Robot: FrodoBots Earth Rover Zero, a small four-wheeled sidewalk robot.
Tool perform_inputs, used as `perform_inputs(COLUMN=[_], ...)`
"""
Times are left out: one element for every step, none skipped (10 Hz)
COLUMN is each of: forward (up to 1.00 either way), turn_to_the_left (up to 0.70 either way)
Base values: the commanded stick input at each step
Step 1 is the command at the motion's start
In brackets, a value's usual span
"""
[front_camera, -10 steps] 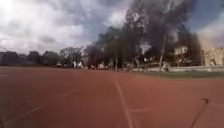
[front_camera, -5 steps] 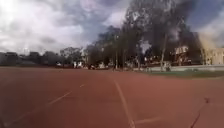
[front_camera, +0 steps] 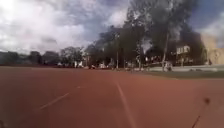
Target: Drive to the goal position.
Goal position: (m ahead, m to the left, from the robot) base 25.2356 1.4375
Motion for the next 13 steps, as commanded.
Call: perform_inputs(forward=[0.7, 0.7, 0.7, 0.7, 0.7, 0.7, 0.7, 0.7, 0.7, 0.7, 0.7, 0.7, 0.7], turn_to_the_left=[0.0, 0.0, 0.0, 0.0, 0.0, 0.0, 0.0, 0.0, 0.0, 0.0, 0.0, 0.0, 0.0])
